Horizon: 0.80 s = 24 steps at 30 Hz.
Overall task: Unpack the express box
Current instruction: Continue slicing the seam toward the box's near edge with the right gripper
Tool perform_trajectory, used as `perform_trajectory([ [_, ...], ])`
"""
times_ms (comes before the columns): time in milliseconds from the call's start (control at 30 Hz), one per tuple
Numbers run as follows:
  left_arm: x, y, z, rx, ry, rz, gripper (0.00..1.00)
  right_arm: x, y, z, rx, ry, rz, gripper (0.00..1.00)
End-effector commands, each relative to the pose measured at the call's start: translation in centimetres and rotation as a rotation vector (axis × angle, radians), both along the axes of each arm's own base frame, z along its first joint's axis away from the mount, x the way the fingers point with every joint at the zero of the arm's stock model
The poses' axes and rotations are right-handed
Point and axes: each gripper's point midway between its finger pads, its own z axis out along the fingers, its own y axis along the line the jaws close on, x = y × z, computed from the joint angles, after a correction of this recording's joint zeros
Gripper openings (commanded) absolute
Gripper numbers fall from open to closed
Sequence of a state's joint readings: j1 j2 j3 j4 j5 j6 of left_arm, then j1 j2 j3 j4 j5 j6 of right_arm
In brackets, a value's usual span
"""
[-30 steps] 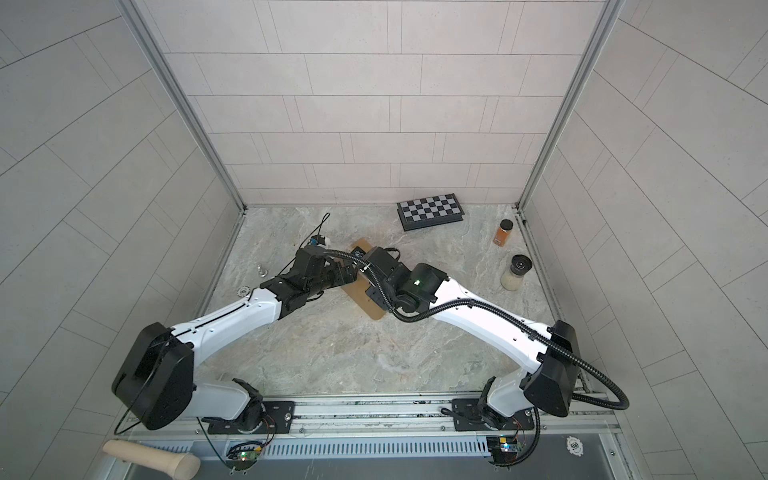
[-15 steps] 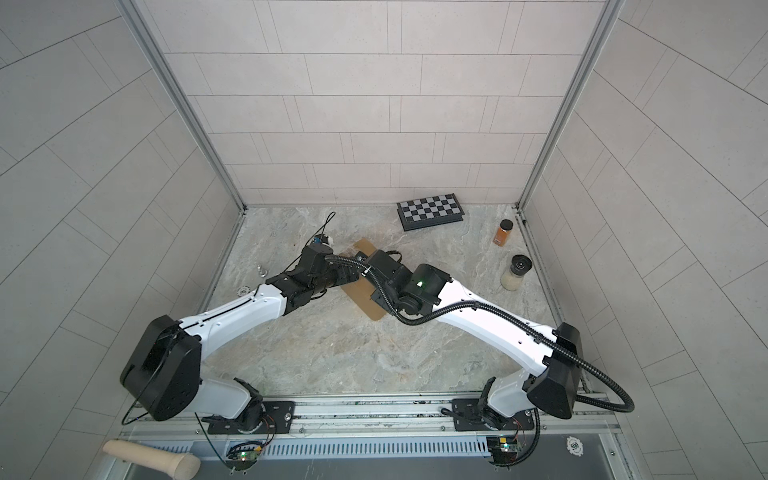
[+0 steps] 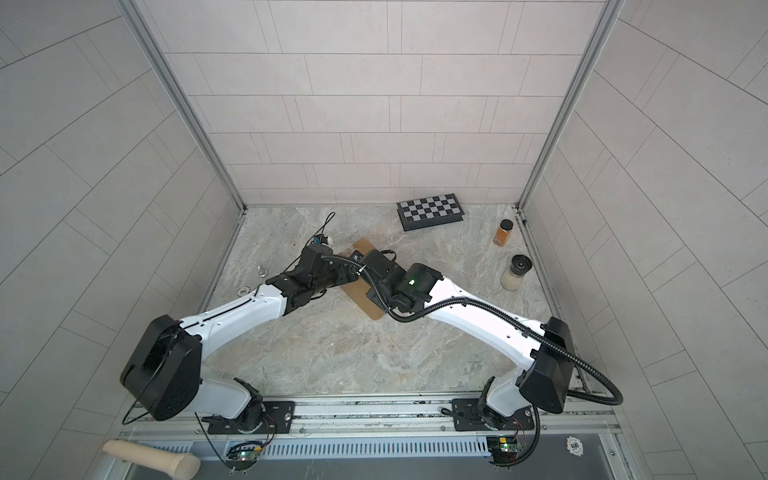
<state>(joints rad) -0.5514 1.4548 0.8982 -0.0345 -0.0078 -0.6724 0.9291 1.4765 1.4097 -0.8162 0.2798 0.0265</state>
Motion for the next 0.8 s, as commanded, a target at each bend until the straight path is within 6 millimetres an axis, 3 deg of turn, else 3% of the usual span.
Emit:
perform_trajectory([
  [0, -1.2, 2.3, -3.8, 0.120, 0.100, 0.035, 0.97, -0.5, -1.2, 0.2, -0.031, 0.011, -0.008, 0.00],
  [267, -1.4, 3.2, -4.9, 0.148, 0.140, 0.082, 0.96, -2.6, -5.5, 1.1, -0.114, 0.034, -0.036, 0.00],
  [433, -1.5, 3.3, -5.1, 0.154, 0.144, 0.088, 0.96, -3.8, -7.0, 1.6, -0.125, 0.052, -0.038, 0.00],
  [767, -1.2, 2.7, -4.5, 0.123, 0.123, 0.073, 0.96, -2.2, -4.1, 0.5, -0.066, 0.042, -0.015, 0.00],
])
